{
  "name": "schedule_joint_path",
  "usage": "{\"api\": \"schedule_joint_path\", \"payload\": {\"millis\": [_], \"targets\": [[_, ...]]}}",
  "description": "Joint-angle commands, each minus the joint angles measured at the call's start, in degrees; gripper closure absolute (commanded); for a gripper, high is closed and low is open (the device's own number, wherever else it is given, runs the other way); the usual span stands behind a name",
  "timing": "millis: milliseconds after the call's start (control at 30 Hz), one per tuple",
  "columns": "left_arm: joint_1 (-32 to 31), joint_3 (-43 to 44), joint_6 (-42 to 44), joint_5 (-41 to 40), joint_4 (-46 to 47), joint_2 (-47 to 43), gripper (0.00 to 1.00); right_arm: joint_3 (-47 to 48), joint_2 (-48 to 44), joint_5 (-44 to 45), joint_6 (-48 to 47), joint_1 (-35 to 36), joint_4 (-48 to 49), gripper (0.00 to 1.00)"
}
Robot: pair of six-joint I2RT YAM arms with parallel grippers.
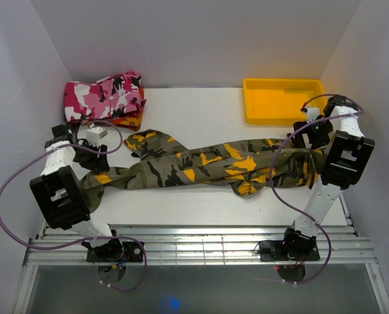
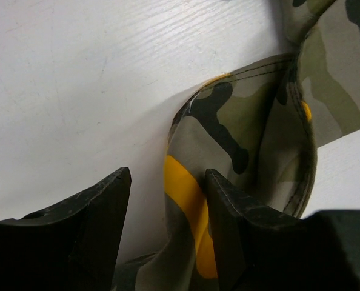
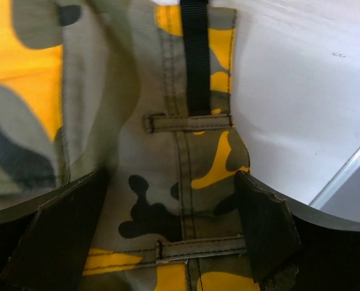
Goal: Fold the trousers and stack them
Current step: Flatten the trousers out
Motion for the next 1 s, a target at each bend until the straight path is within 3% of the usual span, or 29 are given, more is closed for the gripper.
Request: {"api": "schedule_joint_path", "payload": {"millis": [0,100,133,167,200,233,300,333,400,433,467,600,733,900,967], "targets": [[0.1,1.2,-2.0,-2.2,1.6,1.5,0.36,-0.7,1.0,1.1,4.8,0.0,4.4,0.1],[0.1,2.5,-2.3,-2.8,1.6,4.0,0.35,-2.1,1.7,1.2,4.9,1.4,5.7,0.09],[0.1,2.7,-2.1,-2.8,1.6,4.7,0.35,-3.1,2.2,1.0,4.6,1.8,5.4,0.03],[0.1,3.1,-2.1,-2.8,1.7,6.1,0.34,-3.7,2.5,0.0,4.0,2.3,5.3,0.03],[0.0,3.3,-2.1,-2.6,1.7,6.7,0.34,-4.3,2.7,-0.7,3.6,2.5,5.3,0.12],[-0.4,3.4,-1.8,-2.4,1.1,7.4,0.33,-4.6,2.9,-1.0,3.3,2.6,5.3,0.28],[-0.3,5.0,-0.6,0.7,-0.7,8.4,0.33,-2.9,3.0,-3.4,2.5,2.6,4.9,0.4],[-0.2,5.8,0.1,2.0,-3.0,8.6,0.33,-2.2,2.9,-3.9,2.3,2.7,4.8,0.54],[-0.2,8.5,0.4,5.2,-5.0,8.3,0.32,0.7,1.7,-7.3,0.7,2.7,3.7,0.67],[-0.1,9.6,0.3,6.3,-6.6,7.8,0.32,1.5,1.3,-8.4,0.3,2.6,3.1,0.83],[-0.1,10.7,0.2,7.5,-7.5,7.3,0.31,3.0,0.1,-10.8,-1.4,2.6,2.3,0.91],[-0.2,16.7,2.2,12.7,-13.8,5.3,0.3,3.5,-4.5,-17.7,-5.1,2.1,0.5,0.92],[-0.3,19.6,8.3,12.9,-22.3,3.7,0.3,4.7,-8.9,-23.3,-8.6,1.5,-1.1,0.92],[-0.3,12.8,15.1,10.0,-27.2,-0.6,0.3,4.7,-15.8,-29.7,-12.0,0.7,-1.3,0.92],[-0.6,9.6,16.7,8.7,-27.1,-1.8,0.3,1.8,-20.0,-31.9,-18.0,0.3,-1.6,0.92]]}}
